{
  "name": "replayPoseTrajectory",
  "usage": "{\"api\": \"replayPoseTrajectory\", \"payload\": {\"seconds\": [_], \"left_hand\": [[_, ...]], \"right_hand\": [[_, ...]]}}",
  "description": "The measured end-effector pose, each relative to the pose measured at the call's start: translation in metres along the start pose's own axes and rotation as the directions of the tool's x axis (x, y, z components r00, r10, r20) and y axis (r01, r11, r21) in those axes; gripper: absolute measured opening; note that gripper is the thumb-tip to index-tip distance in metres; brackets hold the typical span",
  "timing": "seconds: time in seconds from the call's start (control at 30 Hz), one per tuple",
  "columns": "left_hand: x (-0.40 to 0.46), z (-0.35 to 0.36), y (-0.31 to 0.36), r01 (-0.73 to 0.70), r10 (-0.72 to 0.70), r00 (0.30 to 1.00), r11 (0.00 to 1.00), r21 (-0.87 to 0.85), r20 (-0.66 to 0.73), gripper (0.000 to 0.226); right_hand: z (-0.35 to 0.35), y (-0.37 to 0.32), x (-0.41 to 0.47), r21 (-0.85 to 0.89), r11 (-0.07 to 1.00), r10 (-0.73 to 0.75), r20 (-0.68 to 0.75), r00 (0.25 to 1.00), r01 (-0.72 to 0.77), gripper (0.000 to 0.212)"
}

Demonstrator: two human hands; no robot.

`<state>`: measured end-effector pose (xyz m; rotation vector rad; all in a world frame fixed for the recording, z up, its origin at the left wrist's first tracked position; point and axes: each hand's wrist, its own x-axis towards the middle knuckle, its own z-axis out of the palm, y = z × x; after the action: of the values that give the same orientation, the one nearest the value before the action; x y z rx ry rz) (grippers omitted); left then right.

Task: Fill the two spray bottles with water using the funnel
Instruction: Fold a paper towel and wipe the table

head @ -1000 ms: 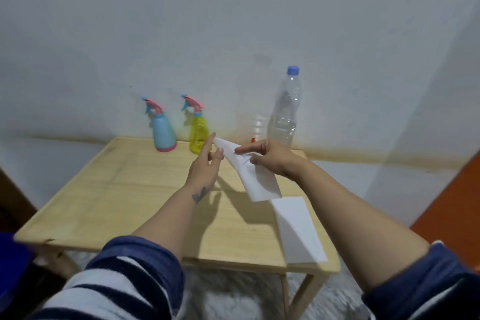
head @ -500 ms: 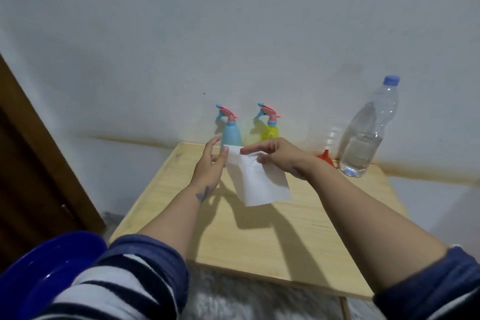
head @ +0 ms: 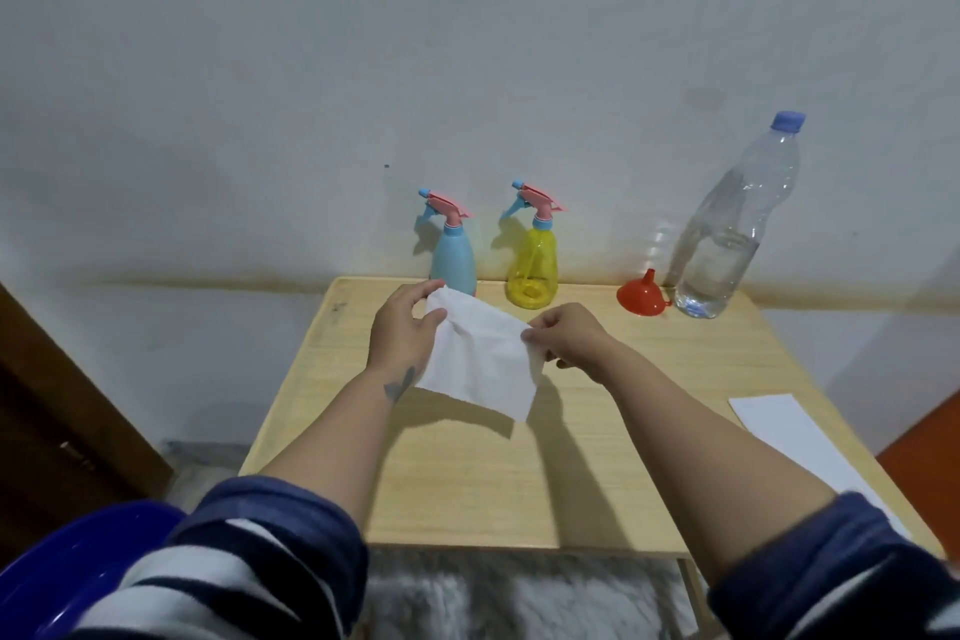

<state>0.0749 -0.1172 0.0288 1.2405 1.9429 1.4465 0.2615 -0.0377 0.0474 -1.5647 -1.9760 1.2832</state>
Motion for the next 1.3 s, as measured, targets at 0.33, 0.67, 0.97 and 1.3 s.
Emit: {"api": "replayPoseTrajectory", "payload": {"seconds": [0.33,0.67,0.97,1.3], "left_hand": [[0.045,0.014,-0.045,0.049,-0.078,0.99,0.972,0.229,0.119,0.054],[0.084,0.032,-0.096,0.001,-0.261,0.914,0.767,0.641,0.311,0.067],[0.089,0.048,-0.108,-0.299,-0.178,0.855,0.597,0.744,0.487,0.082],[0.093,0.043,-0.123,-0.394,-0.38,0.743,0.418,0.819,0.551,0.09]], "right_hand": [[0.029,0.011,0.071,0.192,0.981,0.025,-0.105,0.994,-0.005,0.033],[0.058,0.041,0.126,-0.213,0.969,-0.136,-0.031,0.99,0.127,0.042],[0.055,0.047,0.13,-0.686,0.671,-0.289,0.11,0.951,0.283,0.046],[0.07,0.065,0.146,-0.802,0.489,-0.077,0.353,0.932,0.344,0.088]]}}
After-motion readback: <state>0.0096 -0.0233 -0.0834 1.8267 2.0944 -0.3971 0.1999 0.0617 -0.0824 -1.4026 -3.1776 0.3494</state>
